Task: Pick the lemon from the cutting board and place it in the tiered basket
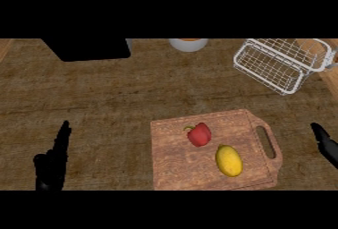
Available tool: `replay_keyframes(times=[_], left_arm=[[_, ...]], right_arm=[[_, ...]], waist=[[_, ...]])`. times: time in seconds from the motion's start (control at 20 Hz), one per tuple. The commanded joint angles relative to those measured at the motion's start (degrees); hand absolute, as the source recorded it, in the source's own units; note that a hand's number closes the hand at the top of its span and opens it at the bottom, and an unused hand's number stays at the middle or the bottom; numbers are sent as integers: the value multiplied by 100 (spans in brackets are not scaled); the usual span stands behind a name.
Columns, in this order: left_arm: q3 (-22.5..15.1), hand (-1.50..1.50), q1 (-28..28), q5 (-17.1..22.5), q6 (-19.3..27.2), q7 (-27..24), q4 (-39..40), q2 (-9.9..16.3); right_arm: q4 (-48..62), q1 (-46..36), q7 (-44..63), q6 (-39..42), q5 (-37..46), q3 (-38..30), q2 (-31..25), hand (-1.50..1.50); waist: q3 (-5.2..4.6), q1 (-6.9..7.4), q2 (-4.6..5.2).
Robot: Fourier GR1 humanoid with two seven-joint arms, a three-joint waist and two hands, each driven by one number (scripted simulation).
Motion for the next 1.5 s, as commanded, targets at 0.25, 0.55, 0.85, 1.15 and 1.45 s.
replay_keyframes(times=[0.25,0.55,0.85,1.15,1.45], left_arm=[[-262,0,-123,-40,-144,139,66,-258],[-365,0,-264,-205,-81,236,76,-305],[-470,0,-347,-288,-101,292,51,-398],[-402,0,-629,-266,-234,349,238,-435],[-502,0,-634,-394,-90,610,76,-511]], right_arm=[[-2048,2377,1966,919,937,1141,-700,-150],[-2924,3042,3510,1763,2096,1396,-1814,-150],[-3310,2947,5144,1995,3010,1517,-2409,-150],[-3209,1977,6405,2119,3193,1764,-2936,-150],[-2727,1323,7153,2513,3497,2467,-3237,-150]], waist=[[-74,183,94],[-88,352,160],[-87,488,171],[-83,567,177],[-74,623,157]])
